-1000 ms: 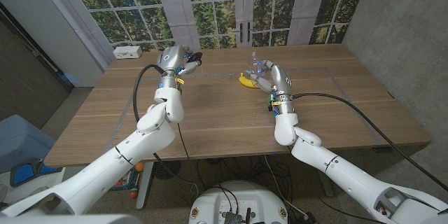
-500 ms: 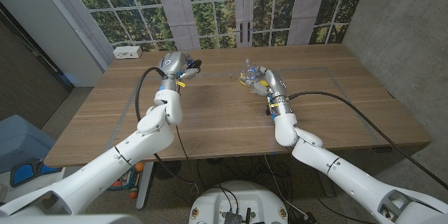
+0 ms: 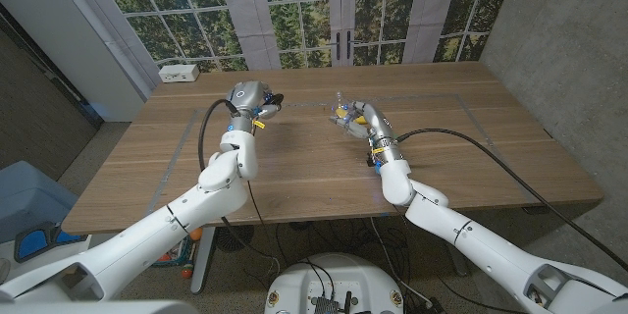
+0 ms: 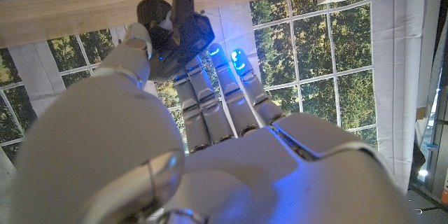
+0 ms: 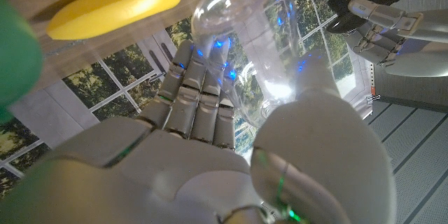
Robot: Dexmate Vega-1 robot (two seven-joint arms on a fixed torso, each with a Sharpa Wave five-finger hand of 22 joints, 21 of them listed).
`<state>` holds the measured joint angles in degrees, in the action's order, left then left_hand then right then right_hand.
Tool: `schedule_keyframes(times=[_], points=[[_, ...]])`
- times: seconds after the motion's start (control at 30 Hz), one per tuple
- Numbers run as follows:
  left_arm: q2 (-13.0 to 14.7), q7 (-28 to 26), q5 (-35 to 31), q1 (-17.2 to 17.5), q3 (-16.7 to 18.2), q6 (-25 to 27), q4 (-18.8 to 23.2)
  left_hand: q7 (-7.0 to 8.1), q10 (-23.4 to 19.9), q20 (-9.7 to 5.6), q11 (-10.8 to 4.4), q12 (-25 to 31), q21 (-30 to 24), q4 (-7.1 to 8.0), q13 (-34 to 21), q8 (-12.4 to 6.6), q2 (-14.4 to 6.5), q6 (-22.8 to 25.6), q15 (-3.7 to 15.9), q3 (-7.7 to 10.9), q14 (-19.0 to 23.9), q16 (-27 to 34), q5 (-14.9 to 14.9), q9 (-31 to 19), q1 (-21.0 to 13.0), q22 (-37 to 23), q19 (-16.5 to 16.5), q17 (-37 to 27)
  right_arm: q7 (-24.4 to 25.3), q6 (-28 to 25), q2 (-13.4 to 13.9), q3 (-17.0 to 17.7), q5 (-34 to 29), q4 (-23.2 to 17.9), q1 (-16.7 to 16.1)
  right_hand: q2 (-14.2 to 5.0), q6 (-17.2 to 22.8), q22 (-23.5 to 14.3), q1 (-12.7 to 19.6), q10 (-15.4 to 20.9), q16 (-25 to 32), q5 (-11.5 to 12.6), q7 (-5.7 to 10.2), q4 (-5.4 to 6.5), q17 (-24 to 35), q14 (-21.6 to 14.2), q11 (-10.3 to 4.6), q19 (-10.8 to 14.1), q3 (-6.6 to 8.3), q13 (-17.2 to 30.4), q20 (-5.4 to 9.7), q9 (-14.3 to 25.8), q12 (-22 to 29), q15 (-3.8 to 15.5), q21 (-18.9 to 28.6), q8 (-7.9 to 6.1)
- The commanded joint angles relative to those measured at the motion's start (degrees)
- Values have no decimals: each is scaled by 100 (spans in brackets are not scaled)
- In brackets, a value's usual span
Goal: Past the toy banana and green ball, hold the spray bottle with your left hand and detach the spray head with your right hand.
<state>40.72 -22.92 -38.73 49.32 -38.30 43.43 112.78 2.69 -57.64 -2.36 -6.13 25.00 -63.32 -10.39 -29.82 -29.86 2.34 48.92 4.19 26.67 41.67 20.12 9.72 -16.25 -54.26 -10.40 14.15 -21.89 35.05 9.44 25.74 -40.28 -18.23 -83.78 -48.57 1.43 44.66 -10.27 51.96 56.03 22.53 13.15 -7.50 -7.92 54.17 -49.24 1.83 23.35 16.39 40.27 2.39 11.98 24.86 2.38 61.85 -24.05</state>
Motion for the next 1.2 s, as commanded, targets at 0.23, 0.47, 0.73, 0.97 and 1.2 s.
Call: schedule_keyframes(times=[0.23,0.47,0.73,0.97,1.2], points=[[-71,634,-989,-512,-867,601,-546,293,-656,-306,-619,-37,20,25,-6,34,-781,342,965,-31,-56,-31,30,42,-865,3,-51,20,-474,129,-96,-58,398,220,76,-779,1653,-14,681,1058,-141,-15,1539,30,-116,325,-1105,-105,55,-19,643,1,-41,988,10,21],[-116,981,-1275,-664,-1108,727,-748,298,-645,-300,-623,-85,37,21,12,62,-772,339,966,-43,-54,-43,39,71,-878,6,-63,42,-557,166,-108,-88,441,286,104,-786,1614,-12,655,1010,-229,-13,1565,48,-198,359,-1096,-134,50,-34,632,3,-92,987,8,49],[42,1925,-1642,-956,-1445,792,-766,303,-335,-238,-614,-517,194,107,384,327,-651,159,957,-275,-115,-129,44,237,-627,22,-171,146,-585,231,-113,-85,486,337,115,-807,1579,-9,632,961,-317,-10,1564,66,-287,384,-1100,-145,51,-57,624,8,-156,985,8,74],[63,2867,-2082,-1160,-1636,943,-742,341,361,-87,-599,-1043,558,216,821,904,-415,-207,929,-555,-387,-509,22,497,283,39,-320,463,-595,249,-119,-75,520,360,108,-822,1522,-6,614,879,-384,-10,1563,76,-361,396,-1123,-170,54,-31,619,15,-204,982,0,105],[86,3504,-2409,-1240,-1665,918,-702,533,1673,154,-590,-1497,1106,267,1285,1592,-6,-814,854,-806,-1078,-891,19,550,1227,36,-676,812,-670,189,-118,-93,544,397,127,-826,1512,-5,602,875,-430,-10,1560,79,-412,404,-1140,-175,54,-21,622,20,-225,981,-3,115]])
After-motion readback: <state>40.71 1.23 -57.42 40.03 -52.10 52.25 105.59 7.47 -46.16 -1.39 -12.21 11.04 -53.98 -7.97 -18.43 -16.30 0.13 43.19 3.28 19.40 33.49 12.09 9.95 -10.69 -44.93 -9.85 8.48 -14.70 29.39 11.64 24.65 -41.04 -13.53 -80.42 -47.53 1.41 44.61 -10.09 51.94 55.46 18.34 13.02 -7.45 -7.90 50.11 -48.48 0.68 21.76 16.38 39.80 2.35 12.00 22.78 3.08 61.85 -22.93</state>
